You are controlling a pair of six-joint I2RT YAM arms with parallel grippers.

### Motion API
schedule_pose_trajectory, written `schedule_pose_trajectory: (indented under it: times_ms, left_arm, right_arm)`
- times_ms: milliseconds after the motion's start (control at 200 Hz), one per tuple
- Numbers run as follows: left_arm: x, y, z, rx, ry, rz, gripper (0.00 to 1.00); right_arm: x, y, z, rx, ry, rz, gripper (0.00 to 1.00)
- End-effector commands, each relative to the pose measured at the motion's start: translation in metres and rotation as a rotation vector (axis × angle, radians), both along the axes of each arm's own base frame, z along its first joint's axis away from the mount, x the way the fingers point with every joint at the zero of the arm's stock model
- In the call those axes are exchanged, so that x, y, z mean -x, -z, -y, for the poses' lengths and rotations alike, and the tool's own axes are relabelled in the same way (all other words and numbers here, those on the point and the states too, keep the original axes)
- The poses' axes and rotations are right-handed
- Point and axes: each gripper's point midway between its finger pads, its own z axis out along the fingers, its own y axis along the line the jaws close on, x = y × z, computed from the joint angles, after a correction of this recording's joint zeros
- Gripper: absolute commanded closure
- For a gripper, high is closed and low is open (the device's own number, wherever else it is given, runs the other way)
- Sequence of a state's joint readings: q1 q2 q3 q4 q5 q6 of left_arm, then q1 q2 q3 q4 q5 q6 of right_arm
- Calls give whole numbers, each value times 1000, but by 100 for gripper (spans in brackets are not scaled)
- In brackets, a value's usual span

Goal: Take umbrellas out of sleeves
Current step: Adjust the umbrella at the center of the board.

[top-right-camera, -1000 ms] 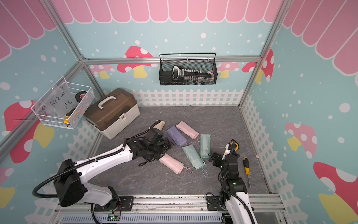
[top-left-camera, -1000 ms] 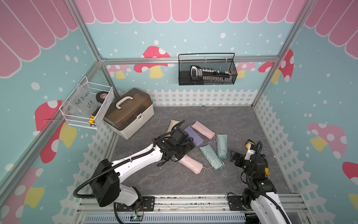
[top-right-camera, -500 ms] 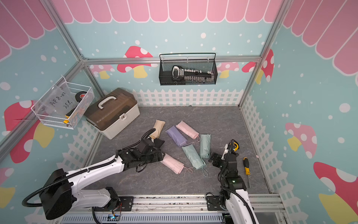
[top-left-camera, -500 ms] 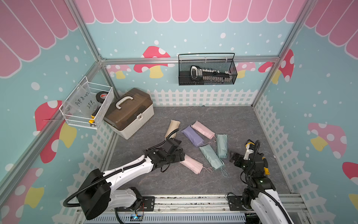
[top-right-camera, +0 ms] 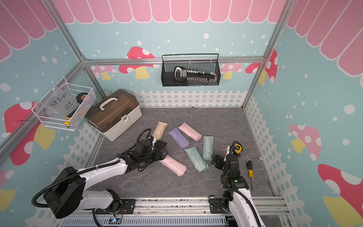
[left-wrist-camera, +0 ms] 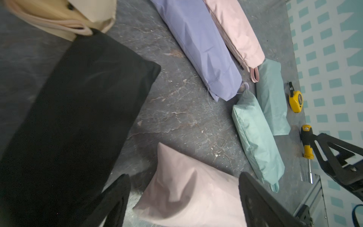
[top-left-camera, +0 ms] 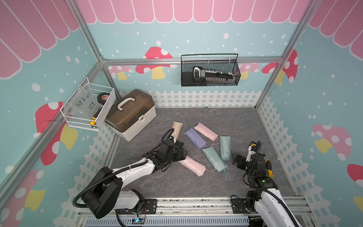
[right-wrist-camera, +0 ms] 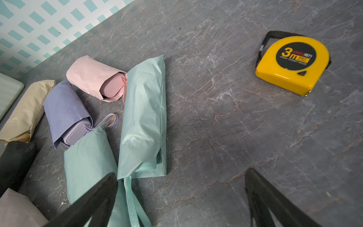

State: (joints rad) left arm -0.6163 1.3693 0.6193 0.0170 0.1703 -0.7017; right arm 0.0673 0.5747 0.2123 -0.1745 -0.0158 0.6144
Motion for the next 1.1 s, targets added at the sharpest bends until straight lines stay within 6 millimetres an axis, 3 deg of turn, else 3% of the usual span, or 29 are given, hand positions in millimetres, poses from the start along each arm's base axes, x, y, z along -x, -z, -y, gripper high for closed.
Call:
schedule_pose_trajectory:
  times_ms: [0, 215, 435, 696, 1096]
  left_arm:
    - [-13, -16, 20, 59, 58, 48, 15]
    - [-12, 10, 32, 78, 81, -47, 17]
    - [-7, 21, 30, 89, 71, -81, 19]
    - [6, 19, 32, 123, 82, -118, 20]
    - [44, 11, 27, 136, 108, -152, 21]
  right_arm:
    - [-4, -8, 0, 9, -1, 30, 1]
    - [-4, -10, -2, 8, -9, 37, 1]
    - [-5, -11, -3, 6, -14, 40, 1]
    - [-6, -10, -3, 6, -16, 38, 1]
    - [-6, -4, -10, -3, -57, 13, 1]
